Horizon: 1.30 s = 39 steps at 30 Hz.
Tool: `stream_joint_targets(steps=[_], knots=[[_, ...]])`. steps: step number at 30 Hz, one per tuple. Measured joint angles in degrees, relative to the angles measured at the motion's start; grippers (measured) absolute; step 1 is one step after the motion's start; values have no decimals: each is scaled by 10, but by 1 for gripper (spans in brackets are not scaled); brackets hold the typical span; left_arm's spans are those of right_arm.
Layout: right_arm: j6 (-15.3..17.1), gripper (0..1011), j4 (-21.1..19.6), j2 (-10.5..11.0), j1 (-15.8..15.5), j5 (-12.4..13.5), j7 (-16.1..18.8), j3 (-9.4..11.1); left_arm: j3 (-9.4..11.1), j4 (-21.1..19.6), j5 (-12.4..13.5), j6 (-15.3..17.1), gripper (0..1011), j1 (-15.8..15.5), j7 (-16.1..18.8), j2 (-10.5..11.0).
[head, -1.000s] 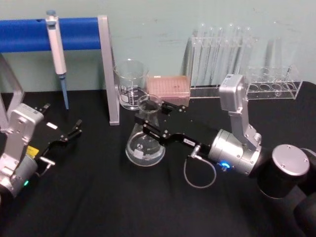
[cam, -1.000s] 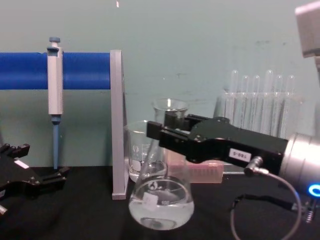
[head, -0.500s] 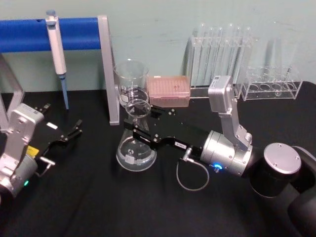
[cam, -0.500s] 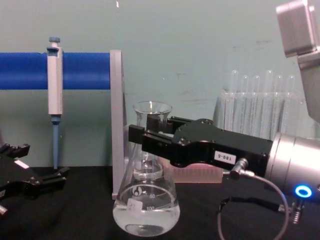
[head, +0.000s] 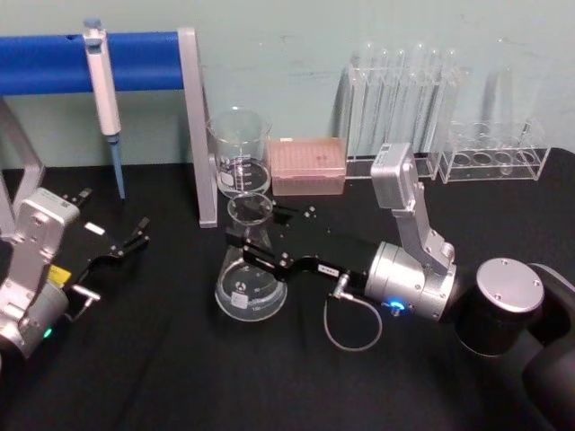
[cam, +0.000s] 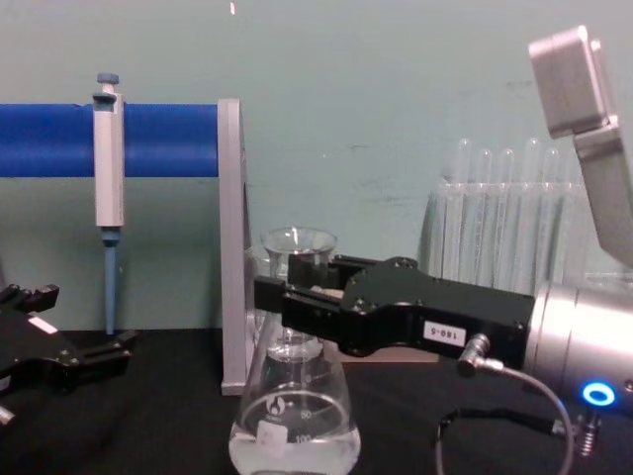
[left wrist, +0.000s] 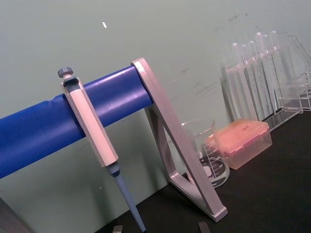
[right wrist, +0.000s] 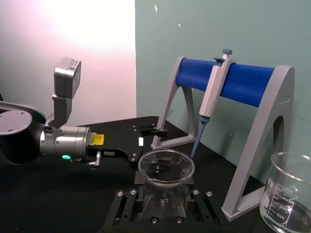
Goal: Grasp the erlenmeyer flask with one hand, shake it three times, then place it back.
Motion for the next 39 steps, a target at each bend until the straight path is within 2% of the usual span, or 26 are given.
stream_joint_targets(steps=[15, 39], knots=[[0, 456, 22, 7, 4, -3, 2, -8, 0, 0, 0, 0, 1001, 0, 0, 0], [5, 457, 40, 3, 3, -13, -3, -11, 0, 0, 0, 0, 1001, 0, 0, 0]])
